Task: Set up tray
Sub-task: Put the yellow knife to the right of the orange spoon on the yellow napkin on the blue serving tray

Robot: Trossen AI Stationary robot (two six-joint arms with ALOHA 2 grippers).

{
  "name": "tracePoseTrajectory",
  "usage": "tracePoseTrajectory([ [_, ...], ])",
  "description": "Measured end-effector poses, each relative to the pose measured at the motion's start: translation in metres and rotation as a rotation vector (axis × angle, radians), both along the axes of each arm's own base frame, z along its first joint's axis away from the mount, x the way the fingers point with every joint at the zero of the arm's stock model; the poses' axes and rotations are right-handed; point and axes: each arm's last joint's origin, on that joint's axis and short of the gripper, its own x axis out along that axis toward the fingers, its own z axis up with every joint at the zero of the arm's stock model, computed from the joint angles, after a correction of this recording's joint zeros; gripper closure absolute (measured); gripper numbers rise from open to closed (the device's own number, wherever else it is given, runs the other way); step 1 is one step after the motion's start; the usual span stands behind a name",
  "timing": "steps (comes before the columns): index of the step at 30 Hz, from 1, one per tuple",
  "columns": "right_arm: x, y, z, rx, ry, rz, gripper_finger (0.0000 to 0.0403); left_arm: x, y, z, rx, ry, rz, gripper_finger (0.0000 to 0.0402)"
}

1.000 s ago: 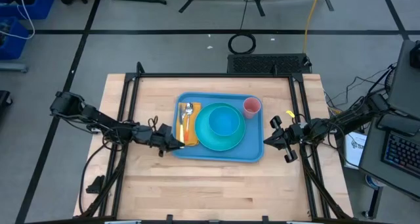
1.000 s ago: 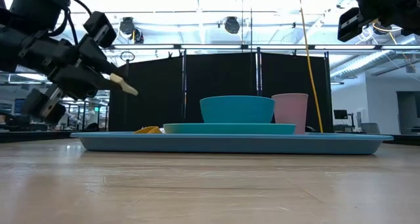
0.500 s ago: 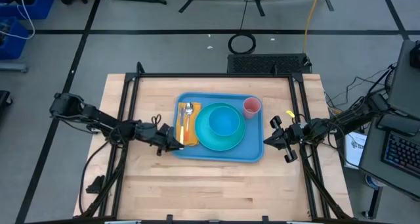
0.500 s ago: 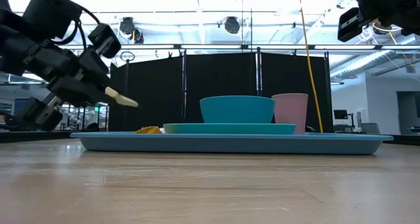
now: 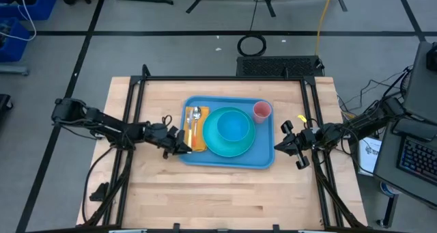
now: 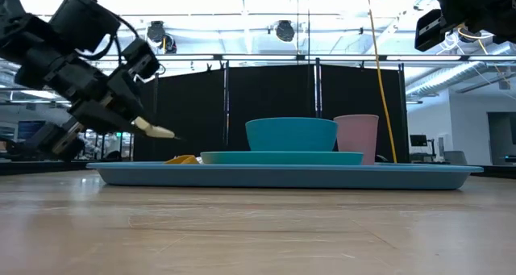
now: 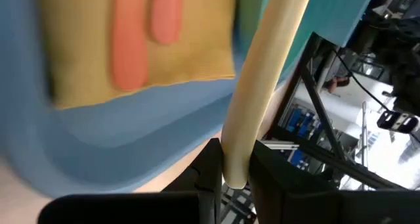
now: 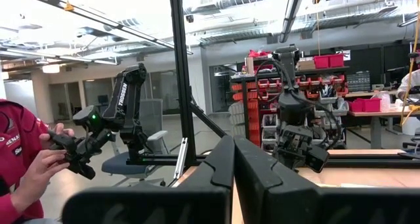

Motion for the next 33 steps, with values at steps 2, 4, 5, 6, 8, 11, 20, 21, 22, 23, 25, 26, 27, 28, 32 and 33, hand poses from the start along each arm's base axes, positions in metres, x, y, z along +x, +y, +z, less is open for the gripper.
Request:
tracePoseTrajectory([
  [2,0.0,0.0,0.0,0.0,0.0,0.0,0.0403,0.004,0.002,0.003,-0.001,0.009,0.001,0.0351],
  [4,0.0,0.0,0.0,0.0,0.0,0.0,0.0403,0.005,0.004,0.003,-0.004,0.03,0.008,0.0351],
  [5,0.0,0.0,0.0,0.0,0.0,0.0,0.0403,0.006,0.005,0.004,-0.005,0.036,0.006,0.0351],
  [6,0.0,0.0,0.0,0.0,0.0,0.0,0.0403,0.009,0.007,0.005,-0.004,0.035,0.008,0.0351],
  [8,0.0,0.0,0.0,0.0,0.0,0.0,0.0403,0.011,0.008,0.002,-0.03,0.058,0.02,0.0351],
  [11,0.0,0.0,0.0,-0.001,0.0,0.0,0.0403,0.015,0.01,-0.004,-0.026,0.06,-0.015,0.0351],
  [20,0.0,0.0,0.0,0.0,0.001,0.0,0.0403,0.028,0.016,-0.02,-0.06,0.07,-0.043,0.0351],
  [21,0.0,0.0,0.0,0.0,0.0,0.0,0.0403,0.031,0.017,-0.021,-0.057,0.071,-0.048,0.0351],
  [22,0.0,0.0,0.0,0.0,0.0,0.0,0.0403,0.033,0.017,-0.022,-0.056,0.072,-0.053,0.0351],
  [23,0.0,0.0,0.0,0.0,0.0,0.0,0.0403,0.034,0.018,-0.023,-0.06,0.075,-0.058,0.0351],
  [25,0.0,0.0,0.0,0.0,0.0,0.0,0.0403,0.038,0.019,-0.023,-0.061,0.075,-0.07,0.0351],
  [26,0.0,0.0,0.0,0.0,0.0,0.0,0.0403,0.041,0.02,-0.022,-0.048,0.067,-0.075,0.0351],
  [27,0.0,0.0,0.0,0.0,0.0,0.0,0.0403,0.043,0.021,-0.022,-0.039,0.062,-0.079,0.0351],
  [28,0.0,0.0,0.0,0.0,0.0,0.0,0.0403,0.045,0.021,-0.022,-0.035,0.06,-0.082,0.0351],
  [32,0.0,0.0,0.0,0.0,0.0,0.0,0.0403,0.048,0.021,-0.021,-0.009,0.051,-0.076,0.0351],
  [33,0.0,0.0,0.0,0.0,0.0,0.0,0.0403,0.048,0.022,-0.021,-0.008,0.051,-0.071,0.0351],
])
